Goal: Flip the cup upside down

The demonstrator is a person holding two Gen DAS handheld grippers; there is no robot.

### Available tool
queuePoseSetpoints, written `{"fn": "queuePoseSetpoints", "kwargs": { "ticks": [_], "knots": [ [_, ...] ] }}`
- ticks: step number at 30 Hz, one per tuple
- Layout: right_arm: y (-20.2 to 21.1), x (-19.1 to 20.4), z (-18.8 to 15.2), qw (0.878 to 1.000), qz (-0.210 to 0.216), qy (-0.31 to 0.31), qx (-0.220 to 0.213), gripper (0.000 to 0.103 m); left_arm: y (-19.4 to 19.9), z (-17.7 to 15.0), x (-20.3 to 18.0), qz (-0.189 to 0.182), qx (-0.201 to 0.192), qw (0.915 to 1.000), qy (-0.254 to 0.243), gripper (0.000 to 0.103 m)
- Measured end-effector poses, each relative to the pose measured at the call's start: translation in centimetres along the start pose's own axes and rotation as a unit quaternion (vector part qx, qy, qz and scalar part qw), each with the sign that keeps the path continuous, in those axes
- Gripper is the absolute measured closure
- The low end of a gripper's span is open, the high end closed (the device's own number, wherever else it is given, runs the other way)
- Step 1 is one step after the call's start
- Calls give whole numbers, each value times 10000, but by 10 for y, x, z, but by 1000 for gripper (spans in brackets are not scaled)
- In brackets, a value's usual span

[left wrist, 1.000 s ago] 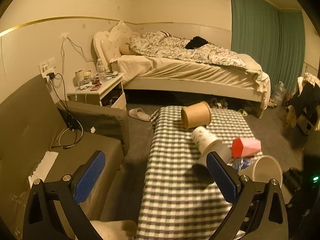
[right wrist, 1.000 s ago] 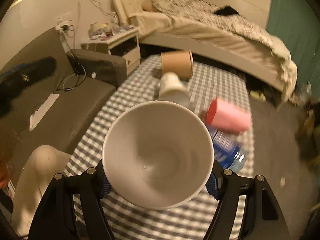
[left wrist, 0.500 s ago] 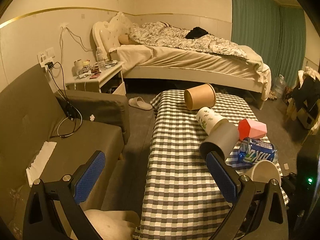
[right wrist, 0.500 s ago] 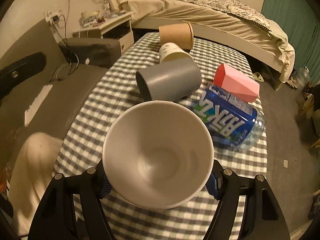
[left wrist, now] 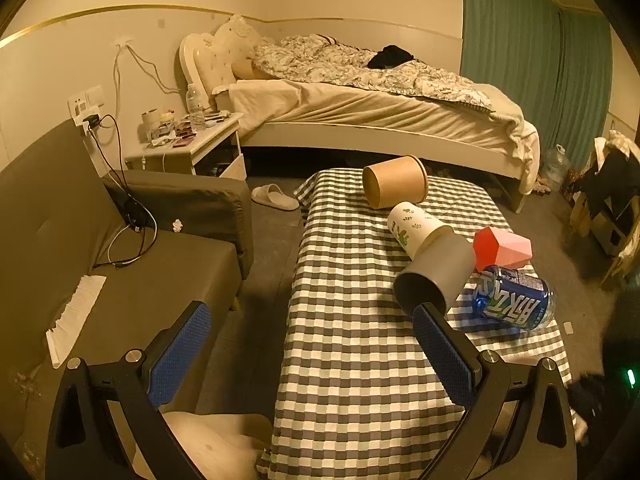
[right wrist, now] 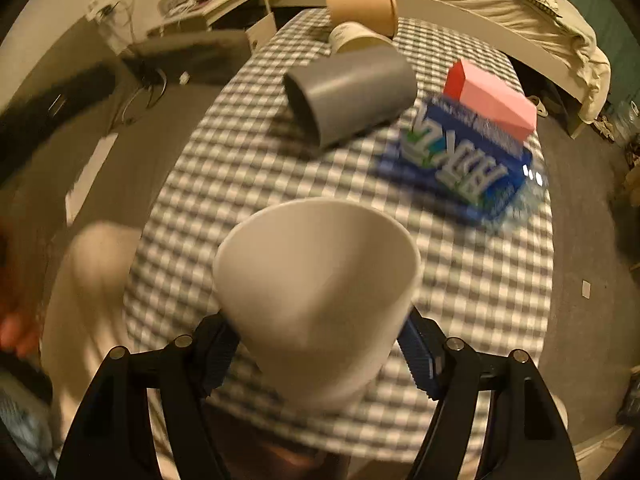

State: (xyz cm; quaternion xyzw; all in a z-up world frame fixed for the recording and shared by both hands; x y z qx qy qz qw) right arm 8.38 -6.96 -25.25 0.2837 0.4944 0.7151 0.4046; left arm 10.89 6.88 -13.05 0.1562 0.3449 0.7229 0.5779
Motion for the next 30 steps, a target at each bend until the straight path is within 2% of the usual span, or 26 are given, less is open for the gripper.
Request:
{"fn": "queuePoseSetpoints", "kwargs": {
  "ticks": [5, 12, 13, 14, 15, 19, 23, 30],
  "knots": [
    [-19, -5, 24, 9998, -119, -87, -116, 32, -2, 0, 7, 73, 11, 10000, 41, 0],
    [-27, -12, 28, 9988, -81, -315, -364, 31, -3, -1, 16, 217, 41, 9998, 19, 0],
    [-26, -14, 27, 9985, -68, -381, -379, 30, -3, 0, 16, 213, 38, 9998, 10, 0],
    [-24, -15, 26, 9982, -72, -432, -402, 23, -2, 0, 15, 195, 34, 9998, -12, 0],
    [-17, -18, 26, 9976, -109, -463, -501, 16, 0, 0, 13, 184, 23, 9998, -44, 0],
    [22, -25, 23, 9933, -274, -408, -1049, 15, 10, -2, 1, 177, -3, 9998, -105, 0],
    [65, -47, 11, 9851, -726, -417, -1502, 14, 19, -11, -19, 37, 89, 9999, -64, 0],
    [105, -94, -24, 9681, -1363, -802, -1945, 10, 31, -43, -69, -150, 247, 9994, -191, 0]
  ]
}}
Point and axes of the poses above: each gripper's, at about its wrist camera, not at the fingertips, and y roughly against the way its jaws point, x to its left, z to its top, the point moved 10 cm from there along -y, roughly the way its jaws point, and after that the axes turned 13 degrees about y, right-handed, at the moved point
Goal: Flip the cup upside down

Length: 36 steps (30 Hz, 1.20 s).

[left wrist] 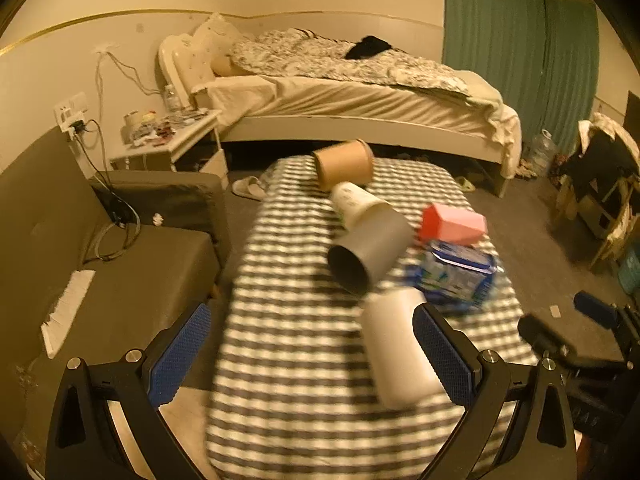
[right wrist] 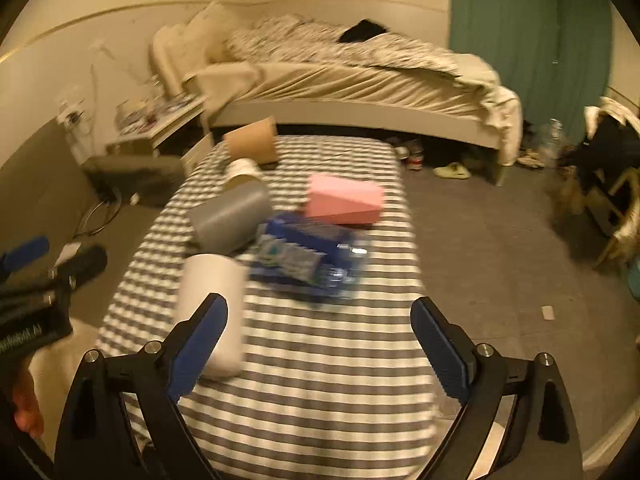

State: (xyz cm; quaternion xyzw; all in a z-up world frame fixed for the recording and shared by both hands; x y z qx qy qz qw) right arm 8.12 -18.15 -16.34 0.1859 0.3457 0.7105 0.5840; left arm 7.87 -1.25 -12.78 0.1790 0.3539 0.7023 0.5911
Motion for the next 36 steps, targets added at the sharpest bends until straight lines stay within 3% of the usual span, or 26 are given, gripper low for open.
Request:
{"fn": "queuePoseSetpoints", "kwargs": {
  "ticks": [12, 27, 28, 30, 36],
  "knots": [
    [-15, -47, -41, 9984, -145, -531, 90, 10, -30, -74, -60, -196, 646, 9973, -286, 0],
    [-49, -50, -60, 9961, 114, -777, 399, 10, -70, -90, -64, -149, 753, 9962, -413, 1],
    [-50, -50, -61, 9959, 127, -792, 420, 10, -72, -92, -64, -143, 752, 9961, -446, 5],
    [-52, -50, -62, 9956, 142, -815, 440, 10, -77, -96, -64, -144, 829, 9951, -524, 24],
    [-51, -48, -60, 9956, 146, -822, 425, 10, -72, -100, -62, -235, 914, 9935, -637, 25]
  ]
}}
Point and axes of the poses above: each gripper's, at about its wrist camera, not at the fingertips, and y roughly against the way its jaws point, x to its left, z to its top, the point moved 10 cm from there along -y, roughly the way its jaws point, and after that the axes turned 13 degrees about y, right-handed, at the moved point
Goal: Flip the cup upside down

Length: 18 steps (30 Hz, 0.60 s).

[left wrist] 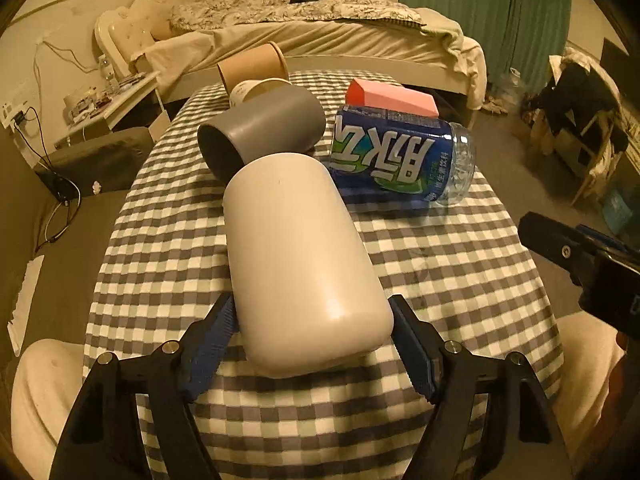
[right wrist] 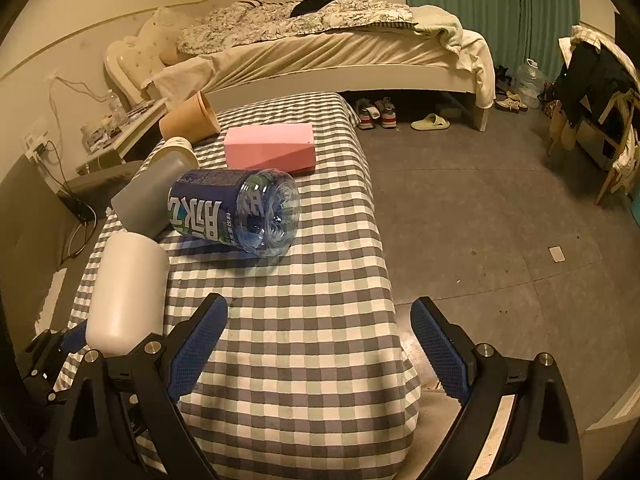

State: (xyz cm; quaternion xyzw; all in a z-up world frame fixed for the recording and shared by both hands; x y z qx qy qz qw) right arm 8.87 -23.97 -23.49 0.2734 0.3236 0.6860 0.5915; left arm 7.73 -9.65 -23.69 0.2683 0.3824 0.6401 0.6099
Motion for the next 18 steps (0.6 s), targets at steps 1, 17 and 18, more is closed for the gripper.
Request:
{"fn": "queuePoseSetpoints", "kwargs": {
  "ticks": [1, 17, 18],
  "knots": [
    [0, 1, 0, 10000, -2, 4, -7, 10, 2, -1, 0, -10, 20, 10000, -9, 25],
    [5, 6, 3, 9999, -28, 79, -110, 10, 42, 24, 10, 78, -131, 9997, -209, 26],
    [6, 7, 3, 9999, -28, 87, -113, 10, 41, 25, 11, 62, -134, 9997, -194, 26]
  ]
}}
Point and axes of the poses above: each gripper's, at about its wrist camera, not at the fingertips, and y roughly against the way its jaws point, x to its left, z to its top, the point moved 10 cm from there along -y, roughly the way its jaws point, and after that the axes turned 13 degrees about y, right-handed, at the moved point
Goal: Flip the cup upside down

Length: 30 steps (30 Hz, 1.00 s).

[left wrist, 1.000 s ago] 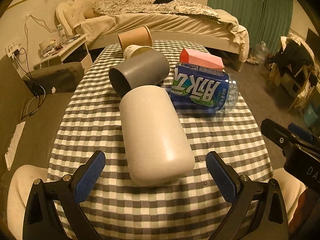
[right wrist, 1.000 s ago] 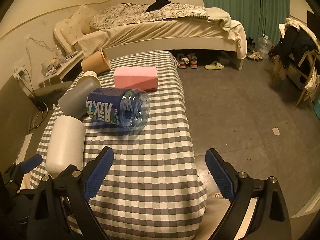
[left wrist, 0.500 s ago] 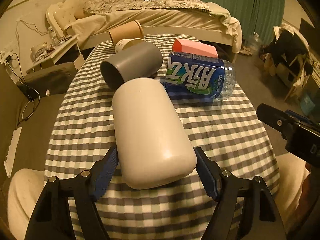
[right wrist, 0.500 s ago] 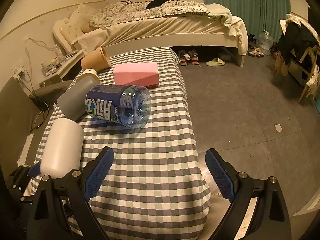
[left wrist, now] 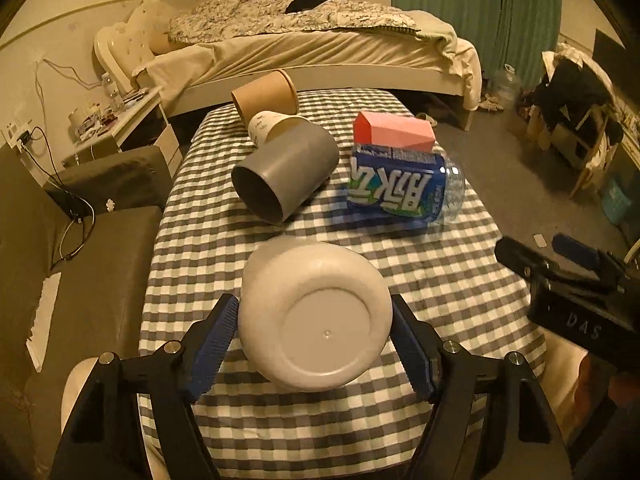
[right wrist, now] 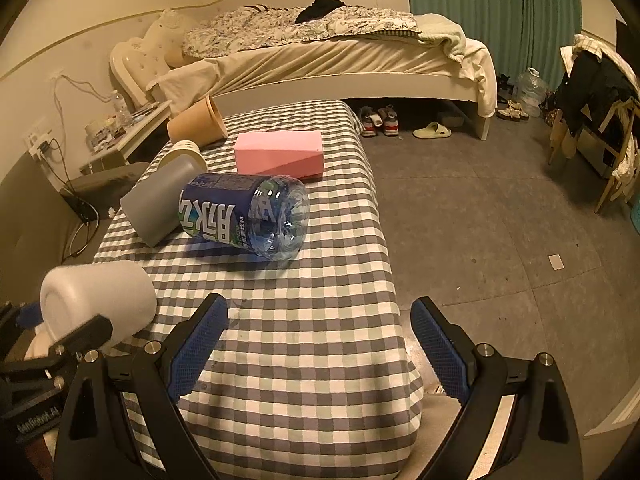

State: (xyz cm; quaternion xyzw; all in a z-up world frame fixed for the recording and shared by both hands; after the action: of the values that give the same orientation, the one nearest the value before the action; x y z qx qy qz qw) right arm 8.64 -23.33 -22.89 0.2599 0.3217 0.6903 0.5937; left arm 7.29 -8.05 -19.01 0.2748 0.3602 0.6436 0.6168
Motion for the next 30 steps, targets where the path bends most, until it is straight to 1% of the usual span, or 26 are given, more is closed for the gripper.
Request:
{"fn": "queuePoseSetpoints", "kwargs": {
  "ticks": [9, 13, 17, 23, 27, 30],
  "knots": [
    [-2, -1, -1, 10000, -9, -30, 21, 10, -12, 21, 11, -69, -17, 9998, 200, 27],
    [-2, -1, 0, 10000, -45, 1, 6, 10, -12, 26, 12, -128, 3, 9998, 163, 27],
    [-4, 0, 0, 10000, -71, 14, 35, 10, -9, 29, 6, -300, 2, 9994, 155, 27],
    [-7, 0, 0, 9999, -100, 10, 89, 10, -14, 35, -4, -523, 117, 9984, 197, 27],
    [-10, 0, 0, 9999, -107, -2, 126, 10, -27, 37, -8, -493, 251, 9983, 162, 27],
    [-11, 0, -1, 9998, -112, 9, 142, 10, -34, 41, -7, -452, 173, 9987, 166, 28]
  ]
}}
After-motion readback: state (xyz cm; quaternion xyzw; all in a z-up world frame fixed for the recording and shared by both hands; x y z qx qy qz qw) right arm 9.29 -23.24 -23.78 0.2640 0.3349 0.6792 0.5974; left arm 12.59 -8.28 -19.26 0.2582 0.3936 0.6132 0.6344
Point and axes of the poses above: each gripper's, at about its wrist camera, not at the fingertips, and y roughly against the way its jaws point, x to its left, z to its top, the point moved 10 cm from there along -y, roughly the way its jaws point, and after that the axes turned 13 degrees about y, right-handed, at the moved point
